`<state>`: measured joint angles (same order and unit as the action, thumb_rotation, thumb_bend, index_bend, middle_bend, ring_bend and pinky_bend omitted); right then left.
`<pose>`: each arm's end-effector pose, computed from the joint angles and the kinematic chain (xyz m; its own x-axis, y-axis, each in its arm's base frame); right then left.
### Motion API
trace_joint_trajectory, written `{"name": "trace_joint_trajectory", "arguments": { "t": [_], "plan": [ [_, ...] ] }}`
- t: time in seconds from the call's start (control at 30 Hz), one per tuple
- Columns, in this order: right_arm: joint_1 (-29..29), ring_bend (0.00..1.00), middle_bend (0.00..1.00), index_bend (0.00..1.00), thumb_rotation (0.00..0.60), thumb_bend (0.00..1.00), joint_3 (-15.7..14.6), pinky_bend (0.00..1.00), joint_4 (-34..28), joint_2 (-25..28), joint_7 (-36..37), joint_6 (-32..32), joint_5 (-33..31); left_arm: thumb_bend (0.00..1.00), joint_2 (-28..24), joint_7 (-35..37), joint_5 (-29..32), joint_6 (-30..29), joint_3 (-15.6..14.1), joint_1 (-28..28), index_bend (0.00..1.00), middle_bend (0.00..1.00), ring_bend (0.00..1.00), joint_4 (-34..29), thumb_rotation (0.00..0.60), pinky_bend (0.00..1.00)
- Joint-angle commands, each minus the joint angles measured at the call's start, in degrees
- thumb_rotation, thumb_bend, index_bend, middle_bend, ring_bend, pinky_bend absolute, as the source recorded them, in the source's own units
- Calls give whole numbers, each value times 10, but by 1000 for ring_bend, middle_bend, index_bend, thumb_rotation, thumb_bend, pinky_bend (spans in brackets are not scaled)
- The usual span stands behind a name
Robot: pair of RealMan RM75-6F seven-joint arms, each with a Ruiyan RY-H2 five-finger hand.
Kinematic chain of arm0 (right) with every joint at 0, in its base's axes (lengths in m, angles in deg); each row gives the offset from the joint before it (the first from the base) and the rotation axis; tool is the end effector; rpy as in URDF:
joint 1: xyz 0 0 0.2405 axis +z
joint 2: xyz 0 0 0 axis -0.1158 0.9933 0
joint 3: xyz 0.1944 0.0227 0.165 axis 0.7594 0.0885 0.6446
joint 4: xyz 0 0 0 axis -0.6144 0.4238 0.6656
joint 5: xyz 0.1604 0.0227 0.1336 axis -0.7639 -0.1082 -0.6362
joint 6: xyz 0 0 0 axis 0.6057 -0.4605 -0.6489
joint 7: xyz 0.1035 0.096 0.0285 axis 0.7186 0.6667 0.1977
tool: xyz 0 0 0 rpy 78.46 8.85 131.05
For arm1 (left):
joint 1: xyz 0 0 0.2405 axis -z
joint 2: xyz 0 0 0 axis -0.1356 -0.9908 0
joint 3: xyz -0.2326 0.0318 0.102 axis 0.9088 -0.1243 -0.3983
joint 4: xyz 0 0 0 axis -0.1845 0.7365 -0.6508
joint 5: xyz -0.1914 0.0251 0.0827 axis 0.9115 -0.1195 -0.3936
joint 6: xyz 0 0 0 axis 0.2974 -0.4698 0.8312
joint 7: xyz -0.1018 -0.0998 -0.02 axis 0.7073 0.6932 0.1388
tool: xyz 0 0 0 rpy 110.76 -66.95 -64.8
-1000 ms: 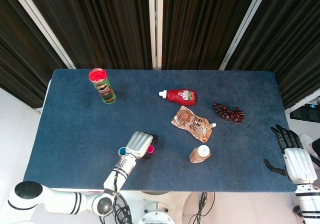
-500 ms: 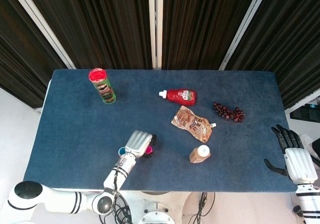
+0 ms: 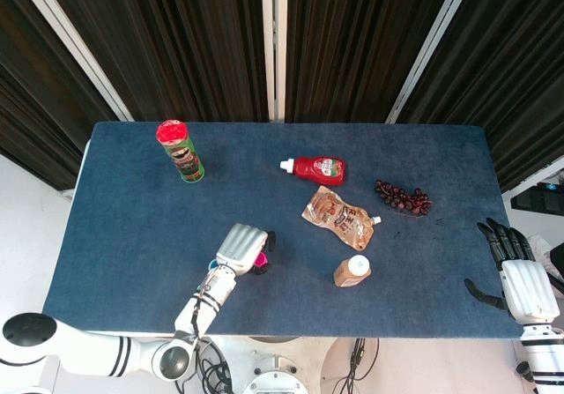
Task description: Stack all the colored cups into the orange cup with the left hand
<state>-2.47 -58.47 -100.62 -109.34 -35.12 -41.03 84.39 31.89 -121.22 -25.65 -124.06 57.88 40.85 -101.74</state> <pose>-0.2960 -0.1726 0.1651 0.2864 -0.0668 0.9558 -0.9581 -0.0122 0.2863 -0.0488 0.2865 -0.0567 0.3875 0.3594 0.8489 0.8865 -0.3981 -0.2361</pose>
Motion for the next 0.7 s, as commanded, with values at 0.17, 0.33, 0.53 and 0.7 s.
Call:
{"name": "trace_joint_trajectory", "arguments": {
  "t": [0.17, 0.33, 0.53, 0.7],
  "plan": [
    [0, 0, 0, 0, 600, 175, 2, 0, -3, 3, -1, -3, 1, 238, -98, -60, 71, -51, 26, 7, 520, 553, 571, -115, 600, 626],
    [1, 0, 0, 0, 600, 175, 2, 0, -6, 4, -3, -3, 3, 237, -151, -80, 101, -90, 22, -2, 521, 553, 570, -172, 600, 627],
    [1, 0, 0, 0, 600, 174, 2, 0, -14, 4, -6, -7, 12, 237, -193, -76, 128, -109, -2, -17, 519, 551, 570, -212, 600, 626],
    [-1, 0, 0, 0, 600, 177, 1, 0, -24, 7, -14, -16, 21, 237, -201, -58, 118, -114, -24, -27, 519, 550, 569, -224, 600, 626]
  ]
}}
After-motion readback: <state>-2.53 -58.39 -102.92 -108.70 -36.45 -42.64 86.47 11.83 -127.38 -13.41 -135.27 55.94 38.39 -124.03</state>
